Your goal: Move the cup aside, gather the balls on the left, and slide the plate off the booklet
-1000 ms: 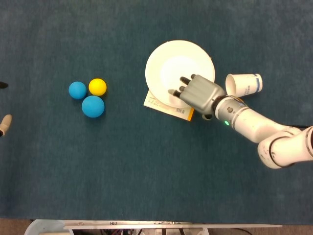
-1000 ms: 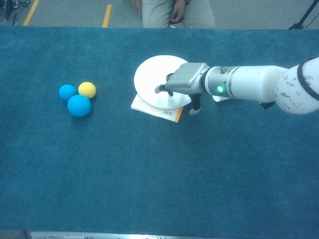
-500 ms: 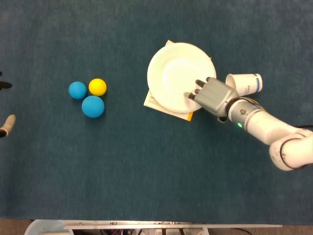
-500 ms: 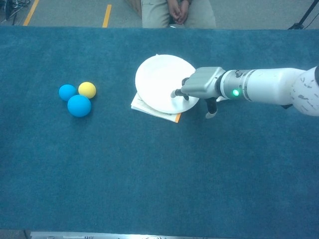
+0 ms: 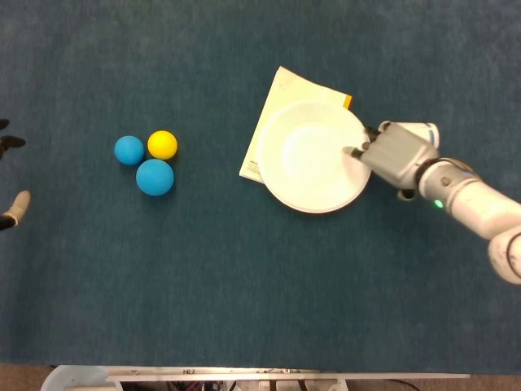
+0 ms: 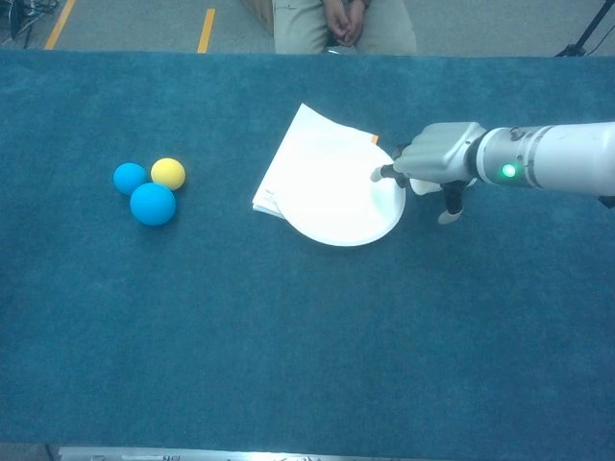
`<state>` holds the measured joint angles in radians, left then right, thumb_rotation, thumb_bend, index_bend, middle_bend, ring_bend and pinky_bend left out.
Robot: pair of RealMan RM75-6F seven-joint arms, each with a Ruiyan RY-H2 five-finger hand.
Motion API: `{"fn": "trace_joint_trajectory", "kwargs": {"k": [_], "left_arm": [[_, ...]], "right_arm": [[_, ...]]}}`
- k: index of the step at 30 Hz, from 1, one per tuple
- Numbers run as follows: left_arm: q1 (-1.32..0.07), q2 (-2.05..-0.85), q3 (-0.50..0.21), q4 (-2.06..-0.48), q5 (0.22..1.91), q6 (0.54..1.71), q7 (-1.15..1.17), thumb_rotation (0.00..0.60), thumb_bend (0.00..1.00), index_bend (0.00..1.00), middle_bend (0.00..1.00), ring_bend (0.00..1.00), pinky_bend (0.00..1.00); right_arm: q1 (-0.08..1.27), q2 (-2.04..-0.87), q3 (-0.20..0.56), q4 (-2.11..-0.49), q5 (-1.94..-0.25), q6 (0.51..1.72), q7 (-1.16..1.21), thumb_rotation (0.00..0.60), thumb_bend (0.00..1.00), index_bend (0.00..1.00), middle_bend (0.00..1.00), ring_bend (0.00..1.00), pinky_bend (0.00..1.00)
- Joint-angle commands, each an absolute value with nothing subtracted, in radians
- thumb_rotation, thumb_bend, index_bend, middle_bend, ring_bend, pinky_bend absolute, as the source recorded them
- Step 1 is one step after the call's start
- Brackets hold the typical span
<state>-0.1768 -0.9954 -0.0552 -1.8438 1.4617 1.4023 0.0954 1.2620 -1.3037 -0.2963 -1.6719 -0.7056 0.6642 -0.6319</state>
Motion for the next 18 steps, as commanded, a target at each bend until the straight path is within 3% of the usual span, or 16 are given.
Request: {"fn": "trace_joint_trajectory", "kwargs": {"k": [1, 9, 18], "left_arm": [[-0.177, -0.995, -0.055, -1.844, 1.462, 1.402, 0.096, 0.600, 0.28, 0.26, 0.16, 0.07, 0.09], [-0.172, -0.992, -0.057, -1.849, 1.463, 1.413, 0.096, 0.600, 0.28, 0.26, 0.16, 0.07, 0.09], [-0.159, -0.975, -0.056, -1.863, 1.464, 1.431, 0.100, 0.600, 0.28, 0.26, 0.16, 0.07, 0.09]], "right_arm": [[1.245, -1.277, -0.295, -1.680, -0.727, 0.660, -0.604, 0.600, 0.17, 0.07, 0.29, 0.09, 0.24], [1.225, -1.232, -0.211, -1.721, -0.815, 0.665, -0.523, 0.600, 0.17, 0.07, 0.29, 0.09, 0.24], [1.297, -1.281, -0.122, -1.716, -0.786, 0.634, -0.549, 0.600, 0.17, 0.07, 0.28, 0.09, 0.22]]}}
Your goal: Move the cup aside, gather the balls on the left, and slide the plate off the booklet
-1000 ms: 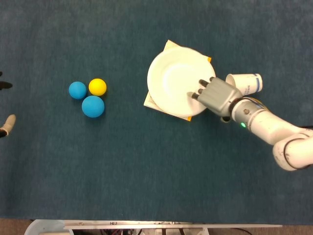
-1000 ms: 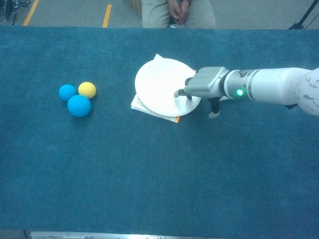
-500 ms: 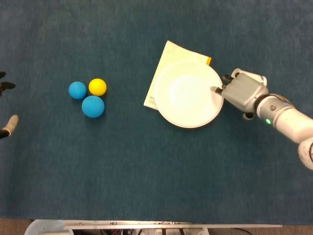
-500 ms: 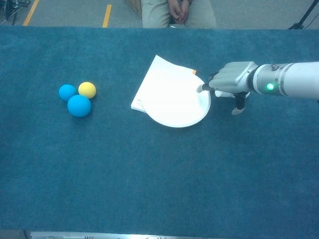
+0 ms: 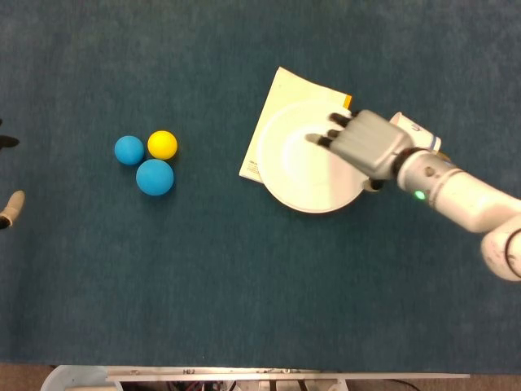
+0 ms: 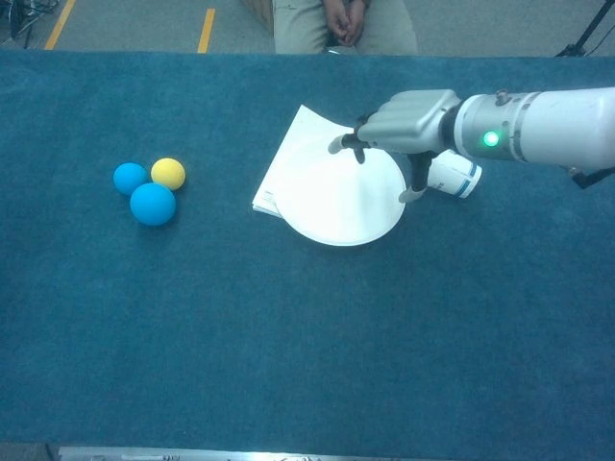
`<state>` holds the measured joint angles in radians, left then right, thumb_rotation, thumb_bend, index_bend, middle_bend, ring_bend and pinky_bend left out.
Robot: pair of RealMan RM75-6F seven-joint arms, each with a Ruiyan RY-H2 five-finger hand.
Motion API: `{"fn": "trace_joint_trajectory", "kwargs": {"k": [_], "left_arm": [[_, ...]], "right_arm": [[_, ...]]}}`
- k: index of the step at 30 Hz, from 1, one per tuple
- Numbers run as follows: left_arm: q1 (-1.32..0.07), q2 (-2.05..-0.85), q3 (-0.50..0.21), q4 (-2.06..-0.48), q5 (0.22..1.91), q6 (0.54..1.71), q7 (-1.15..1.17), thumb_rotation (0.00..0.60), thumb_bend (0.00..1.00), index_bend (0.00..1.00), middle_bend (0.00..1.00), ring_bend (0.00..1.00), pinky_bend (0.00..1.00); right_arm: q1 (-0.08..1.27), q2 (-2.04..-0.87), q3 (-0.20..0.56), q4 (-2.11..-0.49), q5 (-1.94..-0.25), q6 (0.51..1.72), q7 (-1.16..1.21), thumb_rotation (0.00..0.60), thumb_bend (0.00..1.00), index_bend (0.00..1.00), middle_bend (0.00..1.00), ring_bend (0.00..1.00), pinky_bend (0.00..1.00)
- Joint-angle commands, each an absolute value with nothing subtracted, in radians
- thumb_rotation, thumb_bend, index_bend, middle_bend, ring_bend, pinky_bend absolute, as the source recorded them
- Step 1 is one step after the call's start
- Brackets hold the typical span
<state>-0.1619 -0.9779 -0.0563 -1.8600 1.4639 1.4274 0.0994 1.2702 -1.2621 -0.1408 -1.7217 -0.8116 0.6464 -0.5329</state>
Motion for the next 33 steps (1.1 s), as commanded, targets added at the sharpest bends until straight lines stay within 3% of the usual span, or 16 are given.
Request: {"fn": "trace_joint_trajectory", "kwargs": {"k": [1, 7, 12, 26, 33], "left_arm": [[-0.158, -0.973, -0.056, -1.864, 1.464, 1.433, 0.101, 0.600, 0.28, 0.26, 0.16, 0.07, 0.09], [-0.151, -0.966, -0.056, -1.872, 1.460, 1.439, 0.104, 0.600, 0.28, 0.26, 0.16, 0.07, 0.09], [-0.147, -0.963, -0.056, -1.875, 1.457, 1.443, 0.105, 0.600, 0.28, 0.26, 0.16, 0.07, 0.09], [-0.132, -0.954, -0.055, -1.879, 1.448, 1.453, 0.104, 0.600, 0.28, 0.26, 0.16, 0.07, 0.09], [-0.127, -0.949, -0.057, -1.881, 1.442, 1.457, 0.099, 0.600, 0.28, 0.26, 0.16, 0.07, 0.09]], "right_arm": [[1.308, -1.287, -0.115, -1.713, -0.774, 0.631, -0.554, 0.600, 0.17, 0.07, 0.27, 0.09, 0.21], [1.373, -1.340, -0.089, -1.685, -0.711, 0.627, -0.596, 0.600, 0.16, 0.07, 0.22, 0.06, 0.10], [1.419, -1.392, -0.080, -1.655, -0.654, 0.632, -0.625, 0.600, 0.09, 0.07, 0.19, 0.02, 0.04], [1.487, -1.526, -0.074, -1.510, -0.537, 0.609, -0.633, 0.599, 0.08, 0.07, 0.18, 0.01, 0.03], [1.513, -1.582, -0.082, -1.428, -0.486, 0.572, -0.618, 0.557, 0.07, 0.07, 0.18, 0.01, 0.03]]}}
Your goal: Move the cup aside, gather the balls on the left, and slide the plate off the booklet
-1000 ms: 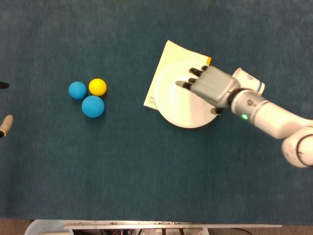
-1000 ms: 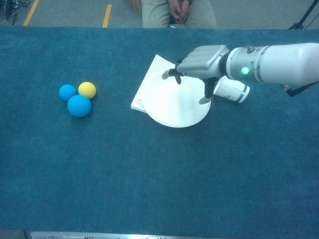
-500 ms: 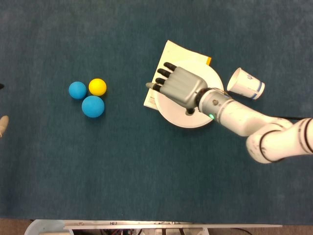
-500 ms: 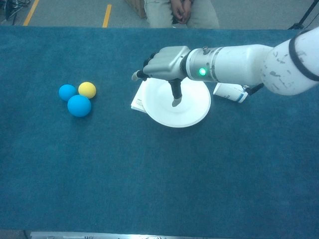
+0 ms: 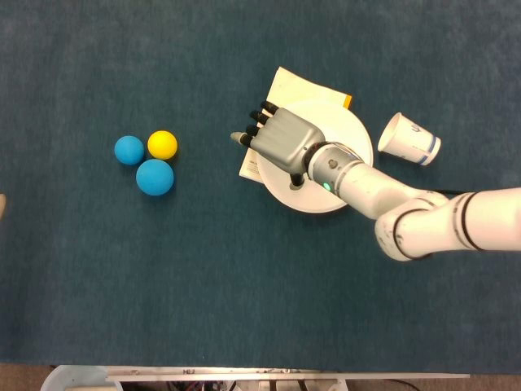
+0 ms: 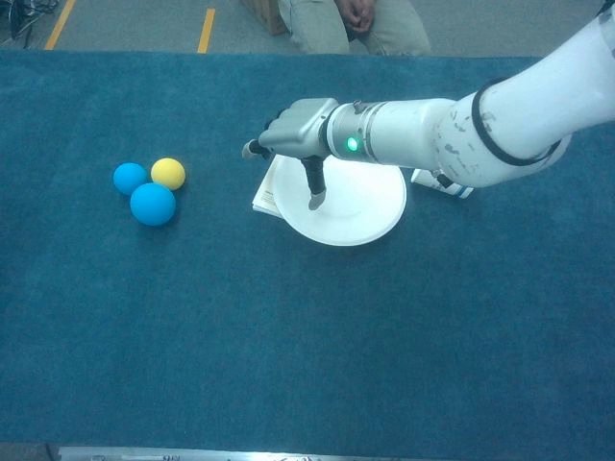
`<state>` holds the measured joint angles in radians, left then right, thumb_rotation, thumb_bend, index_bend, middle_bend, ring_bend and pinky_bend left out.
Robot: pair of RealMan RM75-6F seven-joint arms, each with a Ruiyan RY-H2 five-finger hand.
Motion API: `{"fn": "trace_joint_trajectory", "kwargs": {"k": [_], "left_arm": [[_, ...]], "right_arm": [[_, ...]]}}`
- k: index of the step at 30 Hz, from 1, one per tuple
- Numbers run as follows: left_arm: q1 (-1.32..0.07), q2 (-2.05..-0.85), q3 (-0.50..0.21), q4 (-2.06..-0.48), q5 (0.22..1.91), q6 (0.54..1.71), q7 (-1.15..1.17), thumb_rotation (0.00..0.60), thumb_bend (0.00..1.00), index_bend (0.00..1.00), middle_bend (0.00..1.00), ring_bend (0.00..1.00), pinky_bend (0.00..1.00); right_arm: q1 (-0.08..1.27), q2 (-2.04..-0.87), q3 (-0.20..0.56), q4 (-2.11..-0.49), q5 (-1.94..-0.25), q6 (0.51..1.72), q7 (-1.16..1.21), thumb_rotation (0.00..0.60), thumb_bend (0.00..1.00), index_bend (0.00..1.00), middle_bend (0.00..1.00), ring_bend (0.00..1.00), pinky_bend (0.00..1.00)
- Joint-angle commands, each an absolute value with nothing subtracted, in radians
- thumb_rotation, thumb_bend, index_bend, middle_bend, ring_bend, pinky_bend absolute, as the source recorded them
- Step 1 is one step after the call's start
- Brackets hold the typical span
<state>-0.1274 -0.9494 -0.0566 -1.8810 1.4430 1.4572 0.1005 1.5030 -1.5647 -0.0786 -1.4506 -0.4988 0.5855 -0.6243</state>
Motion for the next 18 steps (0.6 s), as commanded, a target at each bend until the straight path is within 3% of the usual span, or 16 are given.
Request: {"fn": "trace_joint_trajectory", "kwargs": {"k": [1, 18], "left_arm": [[-0.126, -0.949, -0.057, -1.881, 1.442, 1.458, 0.099, 0.600, 0.28, 0.26, 0.16, 0.07, 0.09], [-0.117, -0.947, -0.059, -1.870, 1.437, 1.462, 0.084, 0.600, 0.28, 0.26, 0.16, 0.07, 0.09]], "right_arm": [[1.516, -1.589, -0.083, -1.418, -0.481, 0.567, -0.615, 0.557, 0.07, 0.07, 0.18, 0.01, 0.03], [1.560, -1.641, -0.128, -1.319, -0.416, 0.504, -0.575, 0.556, 0.07, 0.07, 0.21, 0.01, 0.03]]}}
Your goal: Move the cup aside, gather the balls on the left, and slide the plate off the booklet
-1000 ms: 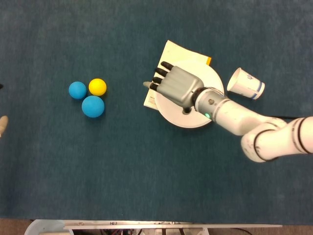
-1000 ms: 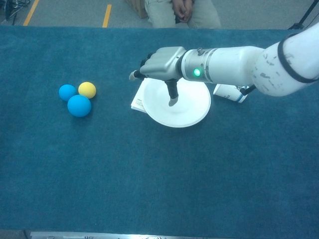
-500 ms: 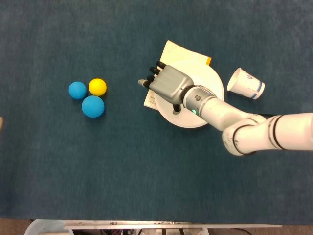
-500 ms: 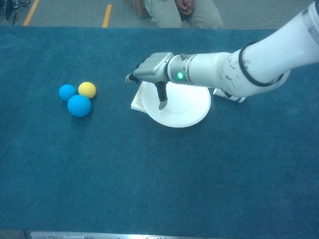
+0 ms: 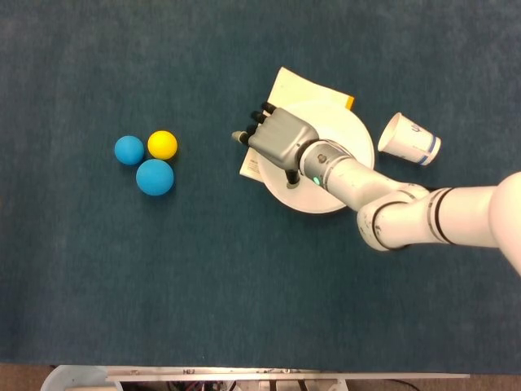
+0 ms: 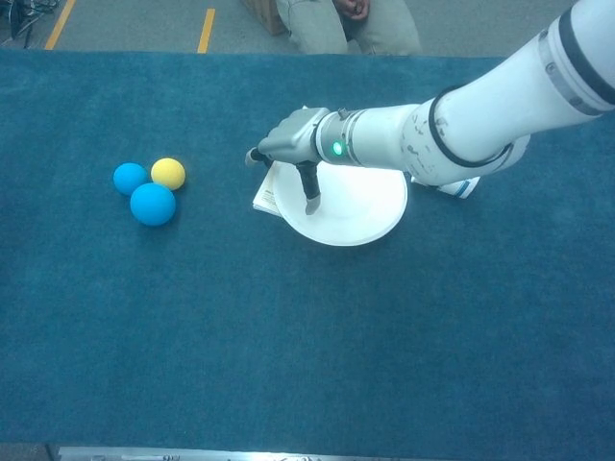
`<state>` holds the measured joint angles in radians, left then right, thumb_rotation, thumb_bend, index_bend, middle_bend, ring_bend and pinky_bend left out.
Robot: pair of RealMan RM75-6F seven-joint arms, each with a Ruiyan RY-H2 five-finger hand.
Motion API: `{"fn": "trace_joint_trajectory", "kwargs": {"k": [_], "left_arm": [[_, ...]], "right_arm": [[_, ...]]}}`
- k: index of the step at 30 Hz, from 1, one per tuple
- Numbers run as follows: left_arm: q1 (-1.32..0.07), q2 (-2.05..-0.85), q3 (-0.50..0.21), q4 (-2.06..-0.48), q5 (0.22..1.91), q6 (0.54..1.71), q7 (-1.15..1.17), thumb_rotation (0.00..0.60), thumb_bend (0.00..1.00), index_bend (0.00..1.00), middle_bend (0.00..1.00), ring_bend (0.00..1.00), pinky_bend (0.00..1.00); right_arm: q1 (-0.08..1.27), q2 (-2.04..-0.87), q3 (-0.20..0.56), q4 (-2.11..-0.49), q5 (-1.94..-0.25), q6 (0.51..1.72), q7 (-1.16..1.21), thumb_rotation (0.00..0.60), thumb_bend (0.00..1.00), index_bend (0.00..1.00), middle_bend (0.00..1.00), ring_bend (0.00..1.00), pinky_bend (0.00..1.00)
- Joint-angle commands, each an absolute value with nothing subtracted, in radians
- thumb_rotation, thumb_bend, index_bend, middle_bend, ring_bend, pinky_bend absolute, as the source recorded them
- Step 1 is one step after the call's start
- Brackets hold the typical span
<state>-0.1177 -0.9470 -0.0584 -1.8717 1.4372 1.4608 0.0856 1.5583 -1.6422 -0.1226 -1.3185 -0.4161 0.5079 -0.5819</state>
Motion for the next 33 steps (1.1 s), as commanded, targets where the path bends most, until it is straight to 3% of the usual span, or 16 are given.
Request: {"fn": "trace_joint_trajectory", "kwargs": {"k": [1, 15, 26, 33], "left_arm": [[-0.117, -0.948, -0.060, -1.869, 1.437, 1.462, 0.083, 0.600, 0.28, 0.26, 0.16, 0.07, 0.09], [-0.123, -0.955, -0.059, -1.867, 1.449, 1.452, 0.084, 0.600, 0.28, 0.26, 0.15, 0.07, 0.09], [-0.133, -0.959, -0.072, -1.868, 1.441, 1.449, 0.090, 0.600, 0.28, 0.26, 0.15, 0.07, 0.09], [-0.144, -0.974, -0.087, -1.838, 1.433, 1.444, 0.059, 0.600, 0.28, 0.26, 0.15, 0.07, 0.09]], "right_arm": [[1.559, -1.637, -0.132, -1.322, -0.419, 0.503, -0.572, 0.557, 0.07, 0.07, 0.22, 0.01, 0.03], [1.512, -1.525, -0.193, -1.434, -0.503, 0.511, -0.510, 0.556, 0.07, 0.07, 0.25, 0.01, 0.04], [1.403, -1.415, -0.086, -1.544, -0.664, 0.631, -0.381, 0.556, 0.07, 0.06, 0.25, 0.01, 0.04], [1.312, -1.289, -0.079, -1.661, -0.711, 0.781, -0.371, 0.571, 0.07, 0.06, 0.25, 0.04, 0.04]]}}
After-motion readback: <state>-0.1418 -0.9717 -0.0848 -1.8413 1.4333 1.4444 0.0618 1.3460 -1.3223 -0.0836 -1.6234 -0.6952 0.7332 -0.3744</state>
